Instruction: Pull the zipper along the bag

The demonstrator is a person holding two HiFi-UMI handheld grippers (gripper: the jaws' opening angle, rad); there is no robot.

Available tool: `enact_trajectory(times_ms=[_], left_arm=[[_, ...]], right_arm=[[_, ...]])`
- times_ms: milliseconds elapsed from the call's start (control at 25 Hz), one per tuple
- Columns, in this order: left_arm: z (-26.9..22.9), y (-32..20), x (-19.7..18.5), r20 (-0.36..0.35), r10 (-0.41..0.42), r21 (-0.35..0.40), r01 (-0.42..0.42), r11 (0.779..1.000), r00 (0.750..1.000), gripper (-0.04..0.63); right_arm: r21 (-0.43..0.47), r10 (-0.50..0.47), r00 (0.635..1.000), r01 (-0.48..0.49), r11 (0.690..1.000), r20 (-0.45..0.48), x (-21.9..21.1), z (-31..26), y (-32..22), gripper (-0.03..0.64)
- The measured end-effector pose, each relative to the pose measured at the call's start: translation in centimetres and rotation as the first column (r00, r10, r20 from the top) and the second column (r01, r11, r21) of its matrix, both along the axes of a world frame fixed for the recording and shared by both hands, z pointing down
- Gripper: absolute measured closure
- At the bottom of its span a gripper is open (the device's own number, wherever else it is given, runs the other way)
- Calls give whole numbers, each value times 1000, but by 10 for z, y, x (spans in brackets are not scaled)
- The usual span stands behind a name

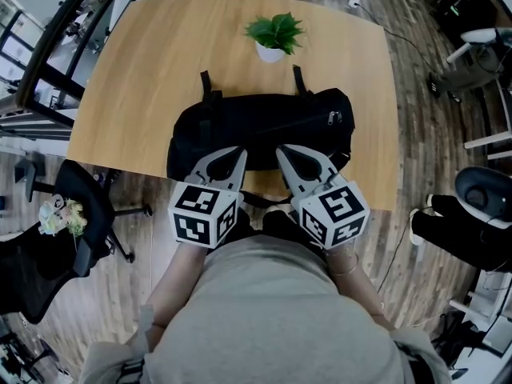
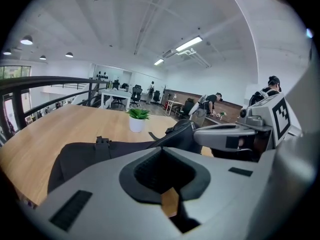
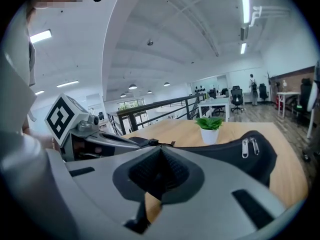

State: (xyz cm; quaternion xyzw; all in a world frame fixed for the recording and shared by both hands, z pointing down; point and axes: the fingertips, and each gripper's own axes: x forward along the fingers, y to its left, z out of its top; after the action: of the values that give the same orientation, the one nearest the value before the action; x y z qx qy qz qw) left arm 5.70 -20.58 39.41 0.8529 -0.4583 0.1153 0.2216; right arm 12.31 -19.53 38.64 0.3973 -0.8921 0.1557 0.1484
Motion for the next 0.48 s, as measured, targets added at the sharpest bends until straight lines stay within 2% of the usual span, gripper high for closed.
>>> enact_trajectory(times_ms=[480], left_arm=[[3,-2,4,-9,40,-13,-40,999,999,577]], right_arm=[[-19,4,1000,-4,1000,-8,-2,4,0,611]])
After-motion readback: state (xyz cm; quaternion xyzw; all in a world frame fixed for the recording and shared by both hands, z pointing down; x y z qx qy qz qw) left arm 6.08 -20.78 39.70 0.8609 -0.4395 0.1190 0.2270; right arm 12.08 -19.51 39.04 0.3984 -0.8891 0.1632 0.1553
